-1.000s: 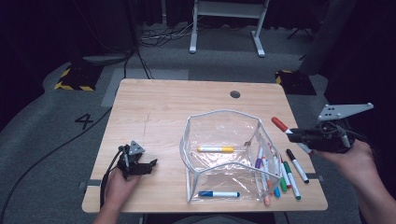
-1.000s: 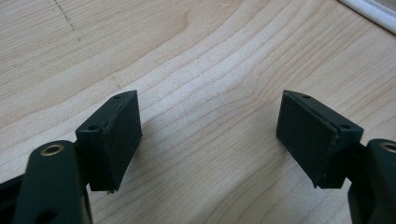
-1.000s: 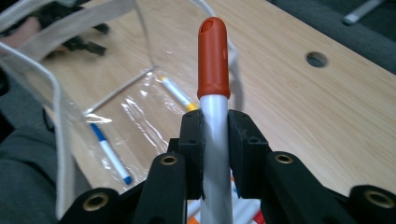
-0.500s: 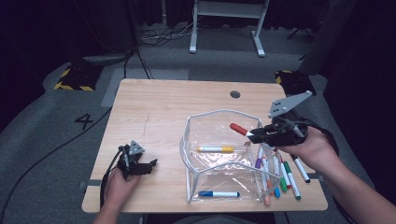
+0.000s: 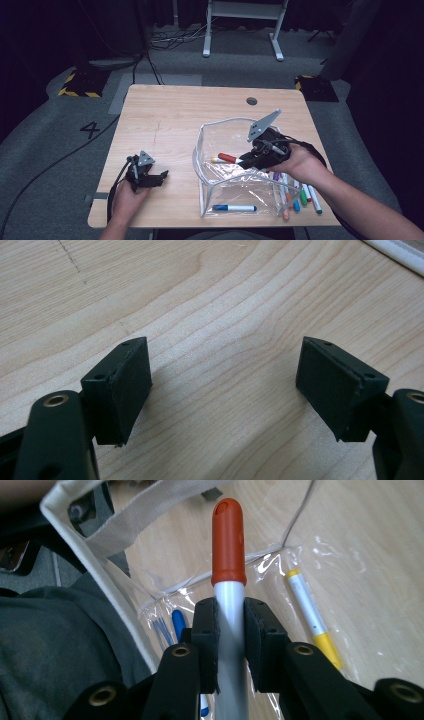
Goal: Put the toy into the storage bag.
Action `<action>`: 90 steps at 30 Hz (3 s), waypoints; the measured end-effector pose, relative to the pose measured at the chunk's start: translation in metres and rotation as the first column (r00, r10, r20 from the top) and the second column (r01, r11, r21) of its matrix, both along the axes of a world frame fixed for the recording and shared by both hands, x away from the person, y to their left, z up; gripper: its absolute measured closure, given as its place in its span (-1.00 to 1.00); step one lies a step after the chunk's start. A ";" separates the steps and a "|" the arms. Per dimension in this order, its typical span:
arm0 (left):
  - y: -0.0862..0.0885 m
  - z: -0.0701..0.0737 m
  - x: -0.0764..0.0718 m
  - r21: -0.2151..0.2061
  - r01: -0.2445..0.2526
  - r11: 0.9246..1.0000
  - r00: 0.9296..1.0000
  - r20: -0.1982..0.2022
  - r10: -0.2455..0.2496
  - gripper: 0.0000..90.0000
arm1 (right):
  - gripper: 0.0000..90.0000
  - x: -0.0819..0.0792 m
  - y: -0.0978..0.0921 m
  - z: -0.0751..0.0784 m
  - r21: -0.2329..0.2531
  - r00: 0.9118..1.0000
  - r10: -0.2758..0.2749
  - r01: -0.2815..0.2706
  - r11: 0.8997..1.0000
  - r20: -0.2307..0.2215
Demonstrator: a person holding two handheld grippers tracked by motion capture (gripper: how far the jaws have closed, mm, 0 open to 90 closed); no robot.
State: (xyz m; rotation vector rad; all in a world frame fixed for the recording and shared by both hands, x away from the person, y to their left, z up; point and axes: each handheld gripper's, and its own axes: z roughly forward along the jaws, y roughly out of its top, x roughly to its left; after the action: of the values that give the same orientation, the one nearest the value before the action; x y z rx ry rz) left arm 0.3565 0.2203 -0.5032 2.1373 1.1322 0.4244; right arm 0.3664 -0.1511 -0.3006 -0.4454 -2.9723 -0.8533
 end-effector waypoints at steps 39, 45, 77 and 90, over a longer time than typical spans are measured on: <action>0.000 0.000 0.000 0.000 0.000 1.000 1.000 0.000 0.000 -0.50 | 0.70 0.010 0.034 -0.063 -0.216 0.989 0.045 -0.075 0.973 -0.143; 0.000 0.000 0.000 0.000 0.000 1.000 1.000 0.000 0.000 -0.50 | 0.70 0.008 0.037 -0.070 -0.274 0.986 0.051 -0.094 0.957 -0.160; 0.000 0.000 0.000 -0.002 -0.002 1.000 1.000 0.001 0.002 -0.50 | 0.69 0.010 0.062 -0.107 -0.466 0.964 0.059 -0.179 0.867 -0.259; 0.000 0.000 0.000 0.000 0.000 1.000 1.000 0.000 0.000 -0.50 | 0.14 0.021 0.056 -0.112 -0.465 0.962 -0.043 -0.090 0.881 -0.269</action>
State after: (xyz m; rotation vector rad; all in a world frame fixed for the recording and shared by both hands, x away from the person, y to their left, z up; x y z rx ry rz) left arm 0.3565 0.2203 -0.5032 2.1369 1.1324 0.4244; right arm 0.3873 -0.0947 -0.4123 -0.4850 -2.8857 -0.0310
